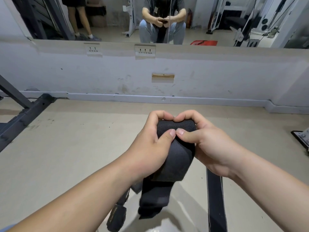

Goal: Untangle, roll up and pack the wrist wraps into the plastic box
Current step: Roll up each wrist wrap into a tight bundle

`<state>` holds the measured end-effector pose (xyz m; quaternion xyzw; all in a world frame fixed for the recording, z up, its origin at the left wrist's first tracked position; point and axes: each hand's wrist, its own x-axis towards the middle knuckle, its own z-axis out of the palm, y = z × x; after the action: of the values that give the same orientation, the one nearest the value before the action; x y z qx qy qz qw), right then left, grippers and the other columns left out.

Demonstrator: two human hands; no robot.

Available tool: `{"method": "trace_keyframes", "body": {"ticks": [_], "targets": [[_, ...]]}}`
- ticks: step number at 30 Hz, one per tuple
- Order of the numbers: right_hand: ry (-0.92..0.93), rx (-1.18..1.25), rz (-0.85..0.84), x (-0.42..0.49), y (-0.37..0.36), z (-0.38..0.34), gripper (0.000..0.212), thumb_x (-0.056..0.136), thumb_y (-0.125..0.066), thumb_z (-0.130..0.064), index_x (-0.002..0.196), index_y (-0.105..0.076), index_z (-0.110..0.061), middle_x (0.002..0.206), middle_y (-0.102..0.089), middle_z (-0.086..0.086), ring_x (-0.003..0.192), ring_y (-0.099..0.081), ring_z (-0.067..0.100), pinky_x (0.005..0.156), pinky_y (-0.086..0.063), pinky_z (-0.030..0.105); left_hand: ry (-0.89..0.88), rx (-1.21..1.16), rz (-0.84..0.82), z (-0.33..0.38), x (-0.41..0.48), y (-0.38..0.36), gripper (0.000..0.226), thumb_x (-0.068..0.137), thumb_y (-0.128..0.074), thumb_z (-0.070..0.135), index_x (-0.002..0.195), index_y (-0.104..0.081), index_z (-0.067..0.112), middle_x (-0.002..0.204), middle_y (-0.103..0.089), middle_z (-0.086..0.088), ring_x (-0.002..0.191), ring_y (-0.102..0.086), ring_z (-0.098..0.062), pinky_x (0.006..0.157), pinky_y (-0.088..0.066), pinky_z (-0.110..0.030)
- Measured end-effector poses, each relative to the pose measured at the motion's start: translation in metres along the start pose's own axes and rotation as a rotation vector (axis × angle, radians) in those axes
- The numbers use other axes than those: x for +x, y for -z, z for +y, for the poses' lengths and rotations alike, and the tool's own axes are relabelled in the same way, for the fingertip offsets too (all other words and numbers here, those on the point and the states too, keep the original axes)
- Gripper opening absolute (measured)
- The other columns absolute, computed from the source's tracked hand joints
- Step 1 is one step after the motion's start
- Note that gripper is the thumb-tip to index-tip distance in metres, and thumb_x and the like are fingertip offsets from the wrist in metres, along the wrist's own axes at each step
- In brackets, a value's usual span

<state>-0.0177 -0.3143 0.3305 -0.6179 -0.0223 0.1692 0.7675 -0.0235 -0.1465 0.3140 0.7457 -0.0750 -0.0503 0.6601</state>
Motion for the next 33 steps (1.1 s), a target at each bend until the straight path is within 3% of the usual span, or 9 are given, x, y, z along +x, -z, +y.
{"method": "trace_keyframes", "body": {"ticks": [5, 8, 12, 15, 19, 22, 26, 29, 33], "targets": [[0.210, -0.261, 0.000, 0.006, -0.001, 0.008, 0.046, 0.099, -0.055, 0.012, 0.082, -0.065, -0.030, 0.080, -0.064, -0.002, 0.074, -0.057, 0.016, 0.065, -0.047, 0.026, 0.302, -0.471, -0.046, 0.003, 0.009, 0.001, 0.042, 0.094, -0.067, 0.032, 0.134, -0.062, 0.020, 0.111, -0.075, -0.010, 0.096, -0.075, -0.023, 0.083, -0.060, -0.035], [0.279, -0.456, 0.032, 0.005, 0.001, 0.011, 0.043, 0.097, -0.056, 0.012, 0.081, -0.060, -0.028, 0.077, -0.056, -0.009, 0.071, -0.049, 0.010, 0.063, -0.040, 0.023, 0.345, -0.248, -0.098, -0.002, 0.009, 0.002, 0.057, 0.108, -0.035, 0.062, 0.132, -0.069, 0.023, 0.123, -0.078, -0.003, 0.117, -0.074, -0.020, 0.109, -0.052, -0.046], [0.181, -0.307, 0.036, 0.002, -0.004, 0.008, 0.046, 0.100, -0.054, 0.007, 0.104, -0.065, -0.037, 0.089, -0.066, 0.000, 0.079, -0.061, 0.017, 0.072, -0.049, 0.030, 0.251, -0.260, -0.050, -0.002, 0.010, 0.001, 0.045, 0.111, -0.042, 0.049, 0.131, -0.066, 0.016, 0.121, -0.078, -0.009, 0.116, -0.074, -0.027, 0.111, -0.052, -0.054], [-0.029, -0.045, 0.020, 0.003, -0.003, 0.002, 0.034, 0.103, -0.060, -0.027, 0.134, -0.061, -0.041, 0.118, -0.077, 0.008, 0.104, -0.076, 0.027, 0.095, -0.059, 0.044, 0.151, -0.243, -0.011, -0.004, 0.010, 0.001, 0.030, 0.111, -0.049, 0.036, 0.133, -0.056, 0.017, 0.123, -0.075, -0.009, 0.114, -0.074, -0.025, 0.103, -0.057, -0.047], [-0.126, -0.128, 0.032, 0.006, 0.003, 0.003, 0.062, 0.101, -0.047, -0.067, 0.126, -0.074, -0.018, 0.120, -0.079, 0.008, 0.114, -0.075, 0.026, 0.110, -0.051, 0.050, 0.046, -0.087, -0.052, -0.001, 0.004, 0.002, 0.018, 0.111, -0.051, 0.025, 0.128, -0.052, 0.032, 0.106, -0.071, -0.002, 0.089, -0.070, -0.011, 0.076, -0.056, -0.030], [-0.054, -0.142, 0.025, 0.008, 0.004, 0.004, 0.052, 0.108, -0.044, -0.053, 0.130, -0.067, -0.012, 0.120, -0.078, 0.009, 0.114, -0.074, 0.024, 0.106, -0.054, 0.045, -0.020, 0.004, -0.051, -0.002, 0.003, 0.003, 0.025, 0.109, -0.056, 0.019, 0.124, -0.051, 0.038, 0.106, -0.070, 0.001, 0.088, -0.068, -0.009, 0.078, -0.057, -0.030], [0.070, -0.053, 0.072, 0.008, 0.002, 0.007, 0.019, 0.109, -0.052, -0.024, 0.124, -0.058, -0.016, 0.100, -0.072, 0.004, 0.088, -0.070, 0.015, 0.076, -0.058, 0.027, 0.168, -0.336, -0.039, 0.000, 0.006, 0.001, 0.044, 0.086, -0.071, 0.027, 0.128, -0.060, 0.030, 0.112, -0.073, -0.003, 0.099, -0.071, -0.017, 0.091, -0.055, -0.039], [0.120, -0.078, 0.044, 0.007, 0.000, 0.010, 0.020, 0.109, -0.050, -0.010, 0.124, -0.058, -0.021, 0.097, -0.070, 0.002, 0.086, -0.068, 0.016, 0.076, -0.058, 0.027, 0.291, -0.388, -0.091, -0.001, 0.010, 0.000, 0.051, 0.100, -0.057, 0.055, 0.138, -0.063, 0.022, 0.128, -0.075, -0.006, 0.119, -0.072, -0.022, 0.110, -0.051, -0.048], [0.122, -0.200, 0.028, 0.005, 0.002, 0.011, 0.023, 0.111, -0.049, -0.012, 0.120, -0.056, -0.031, 0.094, -0.070, 0.001, 0.083, -0.068, 0.017, 0.074, -0.059, 0.032, 0.322, -0.116, -0.072, -0.005, 0.008, -0.002, 0.057, 0.101, -0.037, 0.073, 0.135, -0.058, 0.032, 0.123, -0.077, 0.005, 0.110, -0.075, -0.013, 0.104, -0.056, -0.046]]}}
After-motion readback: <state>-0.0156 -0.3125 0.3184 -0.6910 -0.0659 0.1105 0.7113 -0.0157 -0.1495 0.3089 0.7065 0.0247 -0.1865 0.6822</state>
